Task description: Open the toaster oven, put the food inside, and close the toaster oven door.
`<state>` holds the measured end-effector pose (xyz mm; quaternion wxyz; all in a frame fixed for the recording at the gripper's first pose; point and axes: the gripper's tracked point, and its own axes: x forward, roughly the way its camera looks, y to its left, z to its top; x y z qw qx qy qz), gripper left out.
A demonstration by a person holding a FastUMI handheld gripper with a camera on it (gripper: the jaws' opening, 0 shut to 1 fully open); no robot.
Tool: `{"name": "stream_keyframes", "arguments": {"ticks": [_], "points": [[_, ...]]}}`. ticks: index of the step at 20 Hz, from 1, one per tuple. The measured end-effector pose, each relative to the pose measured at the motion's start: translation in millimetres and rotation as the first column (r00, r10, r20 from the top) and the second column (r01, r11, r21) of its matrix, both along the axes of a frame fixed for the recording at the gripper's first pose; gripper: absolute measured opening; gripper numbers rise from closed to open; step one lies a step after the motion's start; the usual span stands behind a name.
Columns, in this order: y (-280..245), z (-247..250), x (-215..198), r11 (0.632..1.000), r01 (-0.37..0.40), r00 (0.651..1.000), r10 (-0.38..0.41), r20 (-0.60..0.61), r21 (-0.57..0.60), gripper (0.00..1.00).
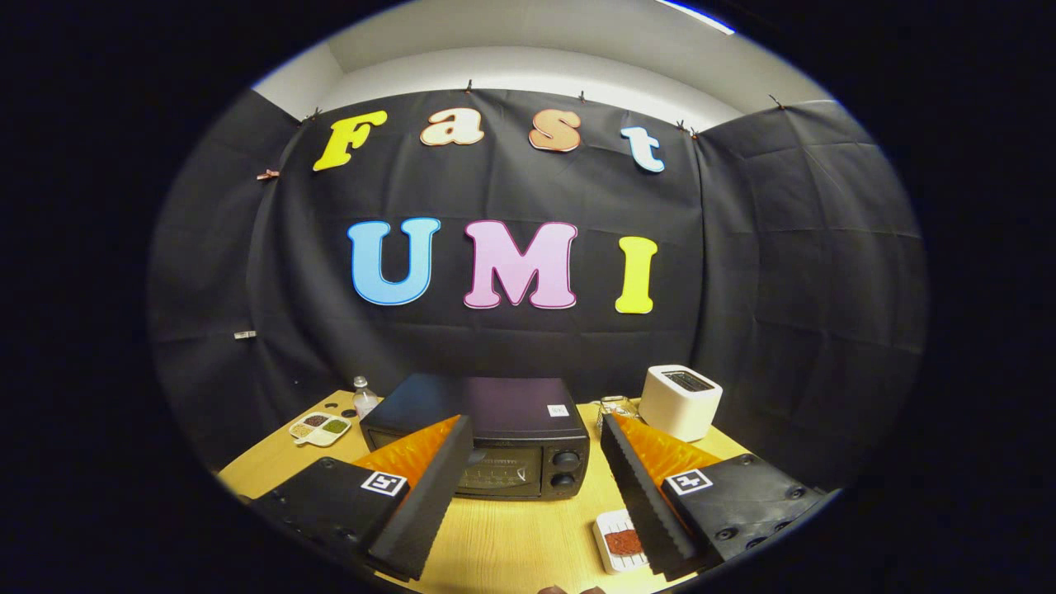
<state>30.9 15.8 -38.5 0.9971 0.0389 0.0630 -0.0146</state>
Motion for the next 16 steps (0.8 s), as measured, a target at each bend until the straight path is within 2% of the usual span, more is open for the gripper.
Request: {"name": "stream_keyframes", "arguments": {"ticks": [16], "points": [[94,-79,98,0.997,-0.065,0.986,0.070,-0.150,0.038,0.98]]}}
